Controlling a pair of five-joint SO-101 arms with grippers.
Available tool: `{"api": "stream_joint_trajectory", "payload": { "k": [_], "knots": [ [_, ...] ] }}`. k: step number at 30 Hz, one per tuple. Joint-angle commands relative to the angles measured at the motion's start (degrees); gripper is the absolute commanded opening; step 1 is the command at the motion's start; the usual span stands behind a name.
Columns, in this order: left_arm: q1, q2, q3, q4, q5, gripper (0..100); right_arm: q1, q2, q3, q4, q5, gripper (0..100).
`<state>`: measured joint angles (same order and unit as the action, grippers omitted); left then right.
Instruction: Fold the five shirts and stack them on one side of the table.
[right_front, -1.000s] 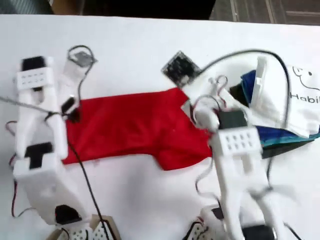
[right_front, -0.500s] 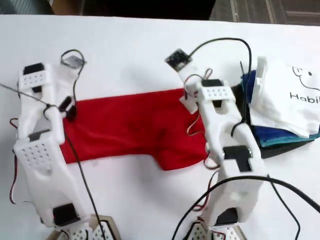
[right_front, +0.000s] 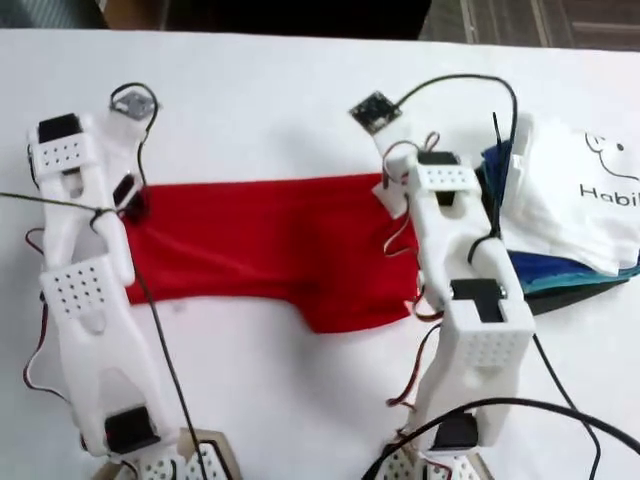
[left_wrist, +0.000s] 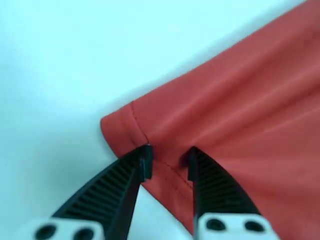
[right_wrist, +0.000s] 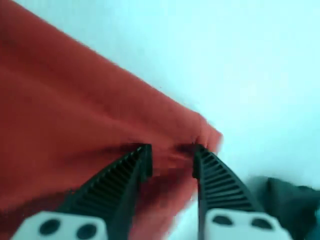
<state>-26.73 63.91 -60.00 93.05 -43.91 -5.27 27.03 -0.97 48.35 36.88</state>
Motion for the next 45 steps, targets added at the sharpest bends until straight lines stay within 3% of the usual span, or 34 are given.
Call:
{"api": "stream_joint_trajectory", "payload": {
  "k": [1, 5, 9, 15, 21, 27, 37, 45],
  "knots": [
    [-0.9, 3.3, -9.3, 1.0, 0.2, 14, -1.1, 1.0, -7.6, 0.0, -0.4, 14.7],
    [-1.6, 6.0, -14.7, 1.6, 0.7, 14, -2.6, 4.4, -14.9, 5.1, -0.4, 14.8],
    [-3.6, 6.9, -18.6, 0.3, 6.5, 14, -3.7, 5.1, -20.9, 12.7, -0.5, 14.8],
    [-3.4, 6.4, -23.3, 3.3, 8.2, 14, -6.2, 4.8, -28.0, 29.1, 0.0, 14.5],
    [-2.0, 6.4, -34.1, 9.1, 8.5, 14, -10.2, -7.0, -26.9, 34.6, 0.1, 14.6],
    [-1.4, 3.7, -34.4, 9.2, 8.9, 14, -16.7, -22.5, -9.4, 35.1, 1.1, 14.8],
    [1.0, 0.9, -32.7, 9.4, 20.7, 13, -25.9, -44.9, 28.3, 24.2, 1.2, 14.8],
    [6.1, 0.8, -23.1, 9.2, 22.1, 13, -32.9, -51.0, 41.7, 23.4, 1.3, 14.9]
  ]
}}
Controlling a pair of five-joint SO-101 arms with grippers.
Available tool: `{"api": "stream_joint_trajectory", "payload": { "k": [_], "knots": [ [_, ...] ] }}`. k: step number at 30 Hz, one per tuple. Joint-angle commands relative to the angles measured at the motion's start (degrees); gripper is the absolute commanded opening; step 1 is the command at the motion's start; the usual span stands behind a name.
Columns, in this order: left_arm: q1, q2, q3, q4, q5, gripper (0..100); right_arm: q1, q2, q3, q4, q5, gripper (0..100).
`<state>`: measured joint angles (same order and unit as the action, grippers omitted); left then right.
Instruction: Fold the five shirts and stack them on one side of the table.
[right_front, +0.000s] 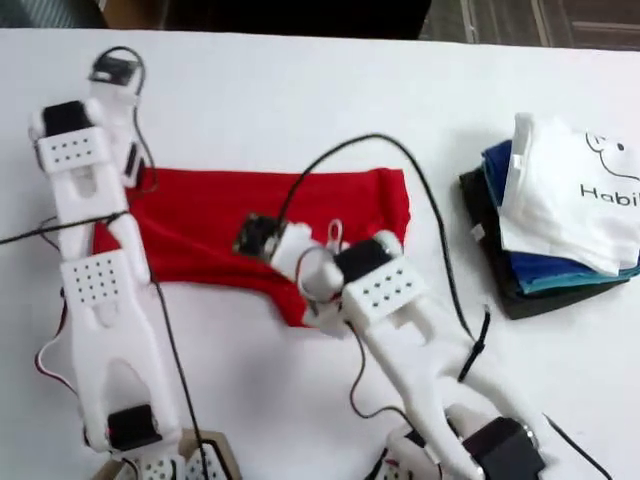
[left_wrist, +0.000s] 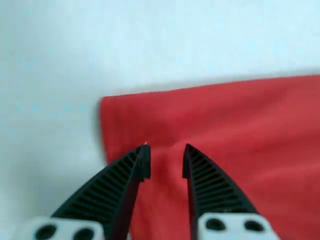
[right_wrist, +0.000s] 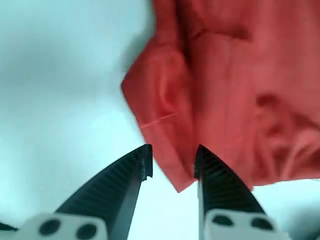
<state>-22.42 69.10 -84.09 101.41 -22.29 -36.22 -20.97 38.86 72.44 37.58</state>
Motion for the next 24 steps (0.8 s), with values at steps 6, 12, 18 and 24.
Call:
{"api": "stream_joint_trajectory", "payload": {
  "k": [6, 12, 18, 24],
  "knots": [
    [2.5, -4.4, 2.3, 0.7, 3.2, 13, -5.5, -2.1, 6.0, -2.7, 2.6, 22.1],
    [2.3, -4.3, 2.4, 0.5, 3.1, 14, -7.1, 1.0, 11.0, -8.2, 2.6, 22.5],
    [2.2, -4.3, 2.5, 0.6, 3.0, 14, -5.9, 7.3, 13.2, -16.0, 2.5, 22.1],
    [2.2, -4.3, 2.5, 0.7, 3.0, 14, 0.9, 12.8, 11.8, -20.3, 2.5, 11.1]
  ]
}}
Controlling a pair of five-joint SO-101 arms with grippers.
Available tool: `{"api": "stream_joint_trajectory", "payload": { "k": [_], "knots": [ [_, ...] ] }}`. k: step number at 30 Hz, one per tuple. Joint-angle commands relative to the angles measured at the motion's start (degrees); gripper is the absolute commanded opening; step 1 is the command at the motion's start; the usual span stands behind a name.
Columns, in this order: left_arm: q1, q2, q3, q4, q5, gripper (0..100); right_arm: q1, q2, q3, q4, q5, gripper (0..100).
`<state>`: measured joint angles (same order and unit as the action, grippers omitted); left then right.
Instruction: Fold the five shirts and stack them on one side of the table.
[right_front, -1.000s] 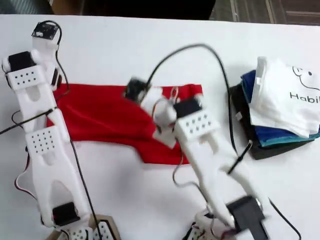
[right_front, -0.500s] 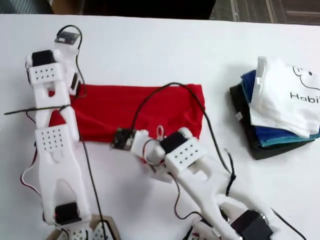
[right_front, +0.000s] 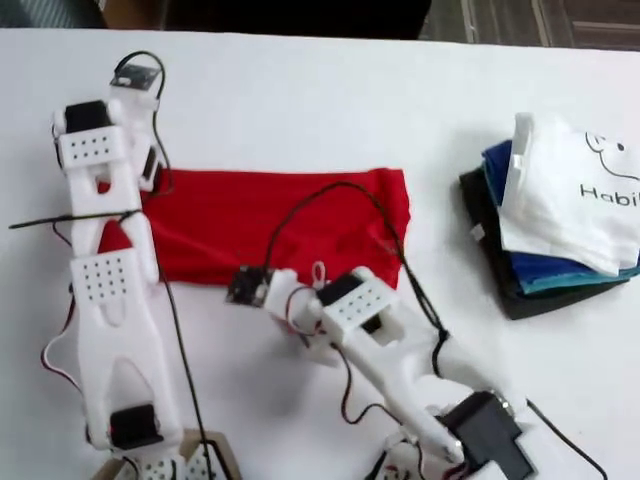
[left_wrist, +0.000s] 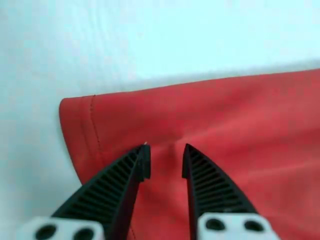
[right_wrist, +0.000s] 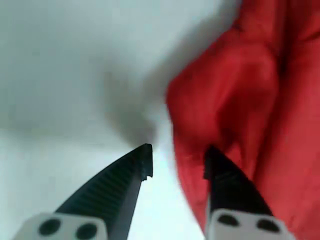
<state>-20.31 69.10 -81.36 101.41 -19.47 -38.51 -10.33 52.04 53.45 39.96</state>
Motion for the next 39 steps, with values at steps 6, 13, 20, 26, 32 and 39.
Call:
{"api": "stream_joint_trajectory", "payload": {
  "k": [6, 13, 20, 26, 32, 39],
  "knots": [
    [0.1, -2.9, -0.2, 0.7, 0.2, 14, 6.5, 2.6, -2.7, -0.2, 0.2, 2.4],
    [0.1, 1.8, -0.7, 0.5, 0.4, 13, 6.2, 2.6, -4.4, 2.4, 0.2, 2.0],
    [0.1, 2.7, -0.5, 0.4, 0.4, 13, 6.6, -2.5, -13.3, 11.8, 1.7, 2.0],
    [0.3, 2.8, -0.3, 0.4, 0.4, 13, 6.7, -2.3, -18.9, 12.3, 6.2, 2.0],
    [0.1, 2.8, -0.2, 0.4, 0.4, 13, 6.7, 5.2, -28.4, 12.4, 9.3, 2.0],
    [0.1, 2.8, -0.2, 0.5, 0.4, 13, 10.6, 21.0, -46.9, 20.2, 14.7, 2.0]
  ]
}}
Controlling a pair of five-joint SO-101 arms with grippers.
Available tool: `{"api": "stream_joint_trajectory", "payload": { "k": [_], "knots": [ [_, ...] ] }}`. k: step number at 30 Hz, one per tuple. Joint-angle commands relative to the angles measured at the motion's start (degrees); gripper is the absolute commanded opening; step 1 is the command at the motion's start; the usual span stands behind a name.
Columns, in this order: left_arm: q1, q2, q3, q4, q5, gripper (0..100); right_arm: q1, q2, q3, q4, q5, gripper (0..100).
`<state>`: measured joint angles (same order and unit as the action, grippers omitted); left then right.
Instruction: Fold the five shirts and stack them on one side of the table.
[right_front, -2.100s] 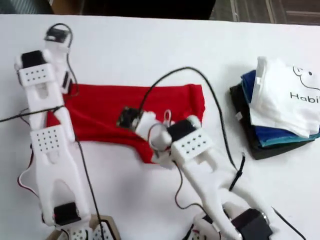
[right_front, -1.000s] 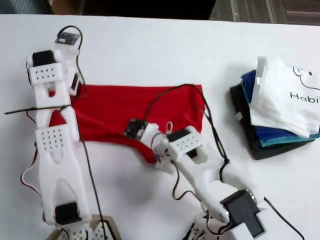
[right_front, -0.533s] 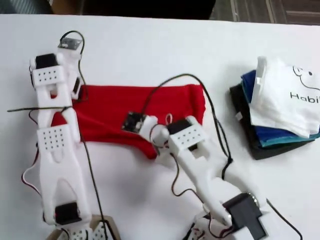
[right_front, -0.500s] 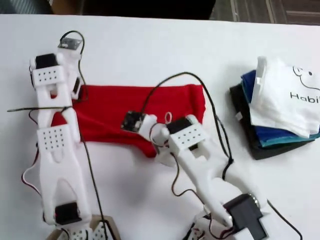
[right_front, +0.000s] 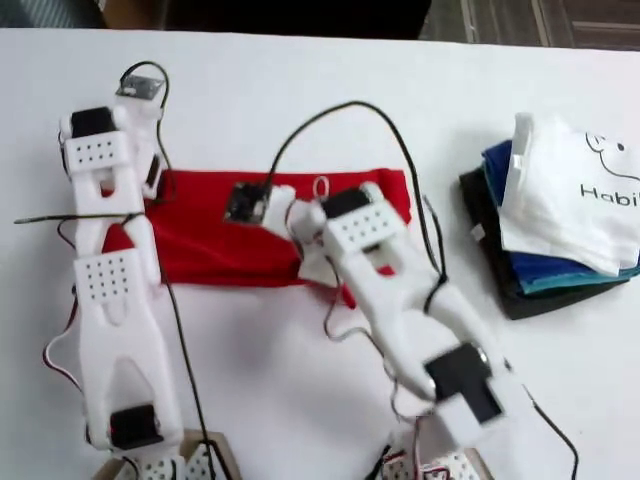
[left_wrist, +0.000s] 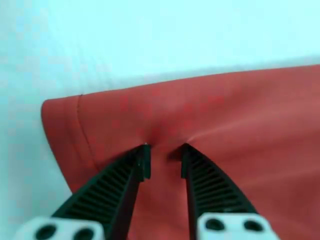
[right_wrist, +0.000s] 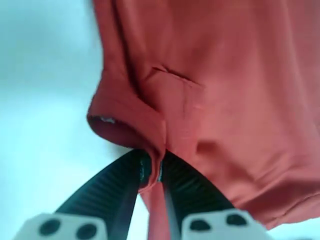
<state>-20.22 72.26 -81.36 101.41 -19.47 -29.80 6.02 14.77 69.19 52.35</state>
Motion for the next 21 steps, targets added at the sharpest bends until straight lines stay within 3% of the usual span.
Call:
{"api": "stream_joint_trajectory", "payload": {
  "k": [1, 10, 21],
  "knots": [
    [0.0, -0.4, -0.2, 0.5, 0.4, 13, 2.7, 6.7, -13.2, 6.6, 3.3, 2.0],
    [0.0, -0.4, -0.2, 0.5, 0.4, 13, 5.8, 20.7, -41.1, 15.2, 4.4, 2.0],
    [0.0, 0.8, -0.6, 0.5, 0.4, 13, 5.7, 34.6, -52.6, 16.0, 4.0, 2.5]
  ]
}}
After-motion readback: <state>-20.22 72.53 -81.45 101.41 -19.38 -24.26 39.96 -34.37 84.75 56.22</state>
